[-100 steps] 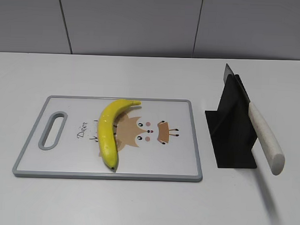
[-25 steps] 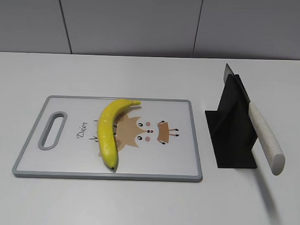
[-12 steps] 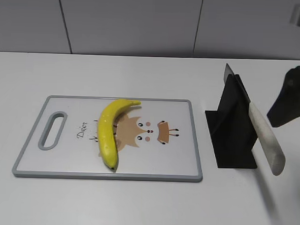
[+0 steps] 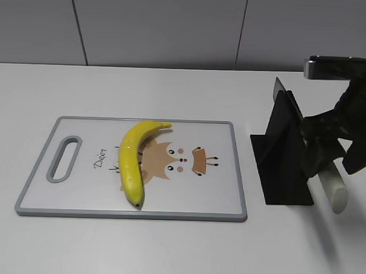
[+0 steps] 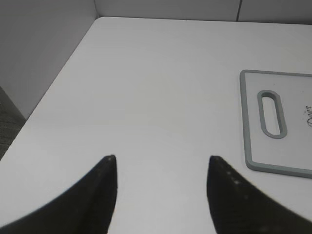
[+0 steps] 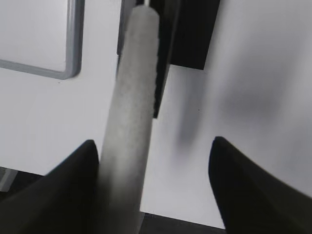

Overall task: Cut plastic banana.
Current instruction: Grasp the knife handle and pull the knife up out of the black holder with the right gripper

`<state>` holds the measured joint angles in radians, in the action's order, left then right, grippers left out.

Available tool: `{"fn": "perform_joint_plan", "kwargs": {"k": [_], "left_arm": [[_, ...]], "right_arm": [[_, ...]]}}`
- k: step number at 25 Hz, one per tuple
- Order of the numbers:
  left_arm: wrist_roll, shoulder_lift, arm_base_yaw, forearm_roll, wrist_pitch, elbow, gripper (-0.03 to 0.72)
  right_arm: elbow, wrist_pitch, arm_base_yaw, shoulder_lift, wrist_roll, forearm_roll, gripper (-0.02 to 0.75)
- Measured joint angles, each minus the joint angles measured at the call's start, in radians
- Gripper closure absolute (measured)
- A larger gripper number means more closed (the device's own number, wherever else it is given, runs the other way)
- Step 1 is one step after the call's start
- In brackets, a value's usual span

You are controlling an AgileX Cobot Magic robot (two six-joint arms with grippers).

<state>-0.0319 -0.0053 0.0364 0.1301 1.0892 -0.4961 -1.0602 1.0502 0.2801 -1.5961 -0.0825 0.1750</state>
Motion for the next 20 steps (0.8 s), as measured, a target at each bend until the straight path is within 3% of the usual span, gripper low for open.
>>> {"fn": "perform_joint_plan", "kwargs": {"k": [8, 12, 15, 20], "left_arm": [[0.0, 0.0, 0.0, 0.0, 0.0, 0.0, 0.115], [0.0, 0.0, 0.0, 0.0, 0.0, 0.0, 0.115], [0.0, 0.0, 0.0, 0.0, 0.0, 0.0, 0.115], [0.0, 0.0, 0.0, 0.0, 0.0, 0.0, 0.115]], "right_arm": [[0.0, -0.018, 0.0, -0.097, -0.002, 0.004, 0.212], [0.0, -0.056, 0.001, -0.098, -0.002, 0.019, 0.337], [-0.002, -0.063, 0.002, -0.098, -0.01, 0.033, 0.541], [-0.002, -0.059, 0.002, -0.098, -0.011, 0.035, 0.559]]}}
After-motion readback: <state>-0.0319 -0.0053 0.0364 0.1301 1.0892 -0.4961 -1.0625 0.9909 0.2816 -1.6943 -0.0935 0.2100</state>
